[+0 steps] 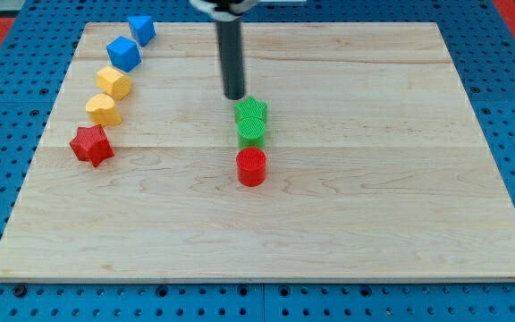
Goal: Separate the green star from the green circle
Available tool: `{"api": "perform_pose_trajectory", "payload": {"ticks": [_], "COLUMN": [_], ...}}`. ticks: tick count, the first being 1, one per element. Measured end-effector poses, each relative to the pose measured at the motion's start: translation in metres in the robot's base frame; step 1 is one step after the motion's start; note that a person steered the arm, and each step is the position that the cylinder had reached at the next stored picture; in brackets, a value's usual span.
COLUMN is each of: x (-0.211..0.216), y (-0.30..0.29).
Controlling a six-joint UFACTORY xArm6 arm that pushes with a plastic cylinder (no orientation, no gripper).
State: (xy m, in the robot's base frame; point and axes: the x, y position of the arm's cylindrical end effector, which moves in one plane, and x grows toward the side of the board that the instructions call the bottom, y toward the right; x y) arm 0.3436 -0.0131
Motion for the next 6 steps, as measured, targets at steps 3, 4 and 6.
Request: {"api": "perform_pose_trajectory", "payload": {"ticks": [3, 4, 6], "x": [0.069, 0.058, 0.008], "y": [0.009, -0.015, 0.003]}}
